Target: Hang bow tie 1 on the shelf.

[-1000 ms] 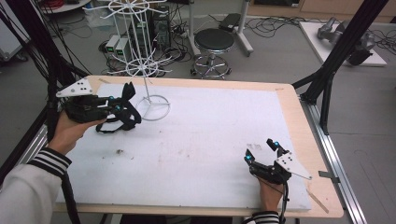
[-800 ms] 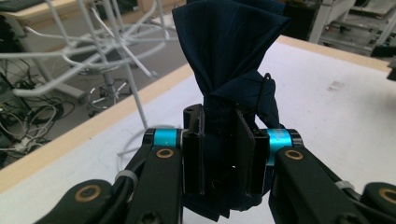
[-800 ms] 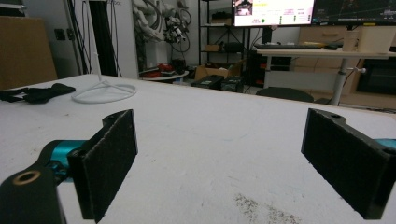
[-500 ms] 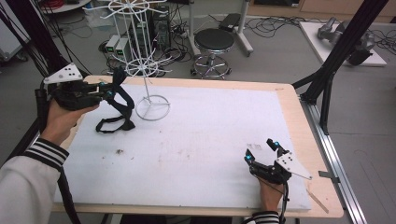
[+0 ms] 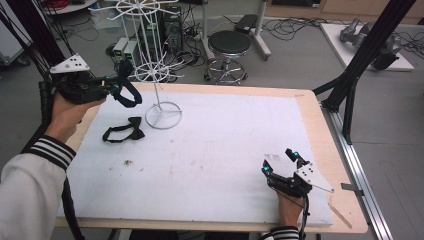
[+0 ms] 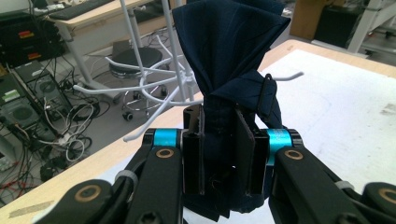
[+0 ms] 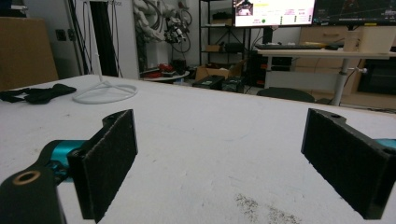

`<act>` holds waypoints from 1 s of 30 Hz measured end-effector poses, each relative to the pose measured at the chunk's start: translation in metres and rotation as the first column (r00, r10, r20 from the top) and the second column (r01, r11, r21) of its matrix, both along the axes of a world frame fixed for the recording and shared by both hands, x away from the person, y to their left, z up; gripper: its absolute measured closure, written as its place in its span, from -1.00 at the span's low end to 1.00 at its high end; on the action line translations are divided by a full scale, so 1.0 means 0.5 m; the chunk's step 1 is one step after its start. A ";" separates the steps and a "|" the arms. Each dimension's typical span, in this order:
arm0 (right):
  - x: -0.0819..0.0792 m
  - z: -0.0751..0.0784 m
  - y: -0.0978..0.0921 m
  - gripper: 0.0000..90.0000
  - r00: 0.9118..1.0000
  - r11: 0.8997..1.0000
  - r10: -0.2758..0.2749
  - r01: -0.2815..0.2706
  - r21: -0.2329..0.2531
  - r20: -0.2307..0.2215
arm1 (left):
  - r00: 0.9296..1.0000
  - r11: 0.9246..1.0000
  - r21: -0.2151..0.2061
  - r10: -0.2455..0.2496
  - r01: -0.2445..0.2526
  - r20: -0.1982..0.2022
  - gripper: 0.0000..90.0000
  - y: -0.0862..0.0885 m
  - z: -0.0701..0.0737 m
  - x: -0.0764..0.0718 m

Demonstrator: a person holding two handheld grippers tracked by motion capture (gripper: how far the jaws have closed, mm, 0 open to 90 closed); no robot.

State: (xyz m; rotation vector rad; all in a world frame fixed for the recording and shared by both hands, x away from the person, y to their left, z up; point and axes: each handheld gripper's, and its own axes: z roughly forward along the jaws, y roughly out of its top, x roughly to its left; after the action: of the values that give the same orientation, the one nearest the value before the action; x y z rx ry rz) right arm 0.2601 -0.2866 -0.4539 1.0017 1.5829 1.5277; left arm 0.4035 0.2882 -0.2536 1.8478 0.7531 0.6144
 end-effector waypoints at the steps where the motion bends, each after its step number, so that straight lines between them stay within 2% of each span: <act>1: 0.000 0.000 0.000 -0.78 1.000 1.000 0.000 0.000 0.000 0.000 | 1.000 1.000 -0.001 0.003 -0.003 0.000 0.65 -0.002 0.001 0.003; 3: 0.000 0.000 0.000 -0.78 1.000 1.000 -0.001 0.001 0.000 0.000 | 1.000 1.000 0.014 0.008 -0.008 0.000 0.66 -0.004 0.002 0.009; 9: 0.000 0.000 0.000 -0.78 1.000 1.000 0.000 0.000 0.001 -0.001 | 1.000 0.999 0.022 0.024 -0.024 -0.007 0.65 -0.011 0.000 0.022; 30: 0.000 0.000 0.000 -0.78 1.000 1.000 -0.001 0.001 0.002 -0.002 | 0.998 0.998 0.063 0.028 -0.025 -0.049 0.65 -0.040 0.013 0.050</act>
State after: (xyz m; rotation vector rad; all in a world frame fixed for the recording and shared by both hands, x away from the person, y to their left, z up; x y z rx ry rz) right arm 0.2600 -0.2866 -0.4540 1.0059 1.5823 1.5281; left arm 0.4284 0.2680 -0.2472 1.9195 0.8002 0.6166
